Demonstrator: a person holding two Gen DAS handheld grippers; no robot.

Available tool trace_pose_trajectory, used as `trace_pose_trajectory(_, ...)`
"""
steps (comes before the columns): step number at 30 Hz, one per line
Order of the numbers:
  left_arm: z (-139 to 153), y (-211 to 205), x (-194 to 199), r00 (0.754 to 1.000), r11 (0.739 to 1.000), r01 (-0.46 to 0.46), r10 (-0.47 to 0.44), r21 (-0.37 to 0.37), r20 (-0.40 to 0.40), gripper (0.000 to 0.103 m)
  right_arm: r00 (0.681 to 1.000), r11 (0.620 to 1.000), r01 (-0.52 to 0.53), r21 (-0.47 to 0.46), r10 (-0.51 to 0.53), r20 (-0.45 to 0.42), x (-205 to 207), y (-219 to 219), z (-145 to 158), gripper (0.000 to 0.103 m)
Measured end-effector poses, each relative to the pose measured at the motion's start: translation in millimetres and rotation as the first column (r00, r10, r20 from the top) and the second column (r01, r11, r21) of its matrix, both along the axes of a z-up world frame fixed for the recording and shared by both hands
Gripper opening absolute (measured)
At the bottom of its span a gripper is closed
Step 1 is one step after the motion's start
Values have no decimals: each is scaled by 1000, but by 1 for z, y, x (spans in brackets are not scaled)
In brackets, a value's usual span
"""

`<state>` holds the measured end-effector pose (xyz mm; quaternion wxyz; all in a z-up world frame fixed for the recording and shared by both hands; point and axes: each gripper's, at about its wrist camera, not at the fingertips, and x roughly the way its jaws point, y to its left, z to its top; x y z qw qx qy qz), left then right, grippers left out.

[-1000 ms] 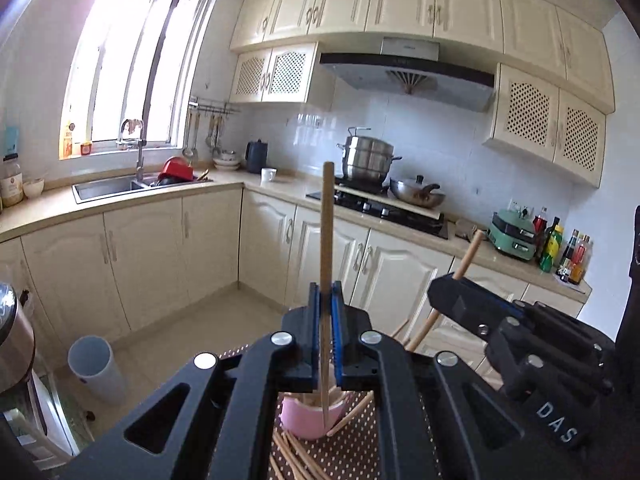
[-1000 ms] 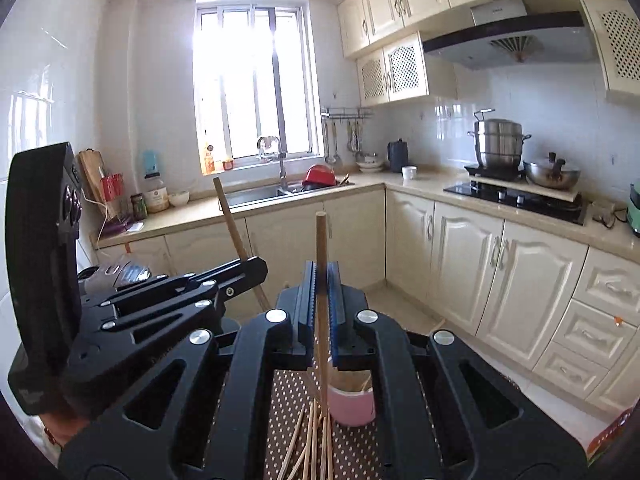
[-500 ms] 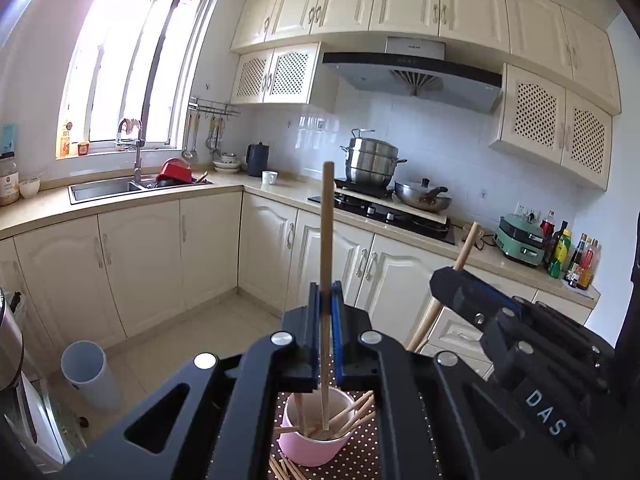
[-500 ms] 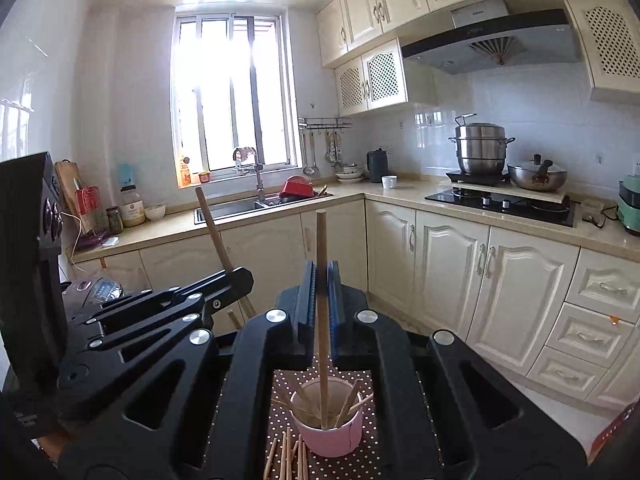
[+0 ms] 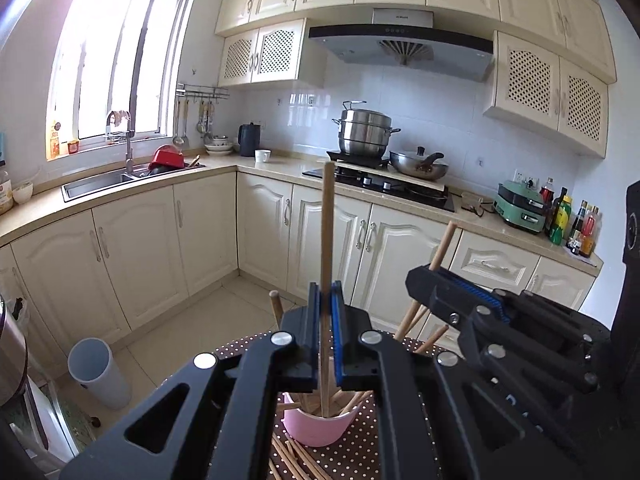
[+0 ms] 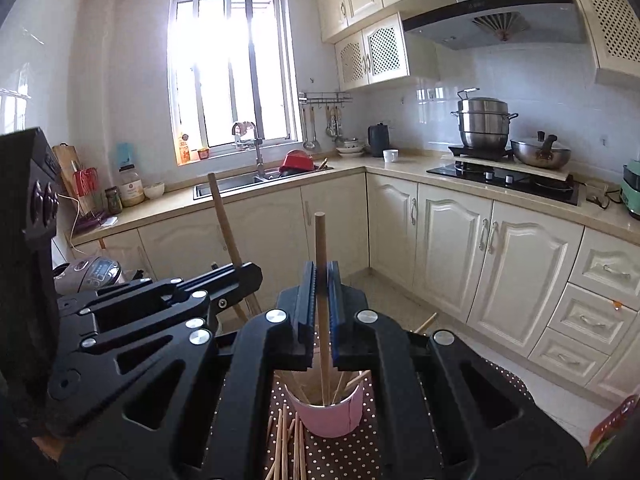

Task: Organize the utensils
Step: 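Carry both chopsticks over the pink cup and open both grippers to drop them, then move both open grippers back down to the chopstick pile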

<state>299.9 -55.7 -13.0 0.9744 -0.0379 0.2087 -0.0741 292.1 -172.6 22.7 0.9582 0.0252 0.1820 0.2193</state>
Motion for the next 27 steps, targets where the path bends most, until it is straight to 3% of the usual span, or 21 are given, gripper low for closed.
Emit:
trace_pose_trajectory(4,-1,2,-2,1000,1000,-1,1,-2,-3,7,1000,1000,2,-3,-2,-19,2,0,-5,6)
trace_pose_trajectory(8,0,3,-10,1000,1000,-23,23,18,17,29,999,1000,7,14,-6,-37,2,-3,-10,6)
trace_pose_trajectory(27,12,26,-46,998,997,-65,64,39,21,34,998,1000,13,3,-13,-55,-18,-7,-5,7)
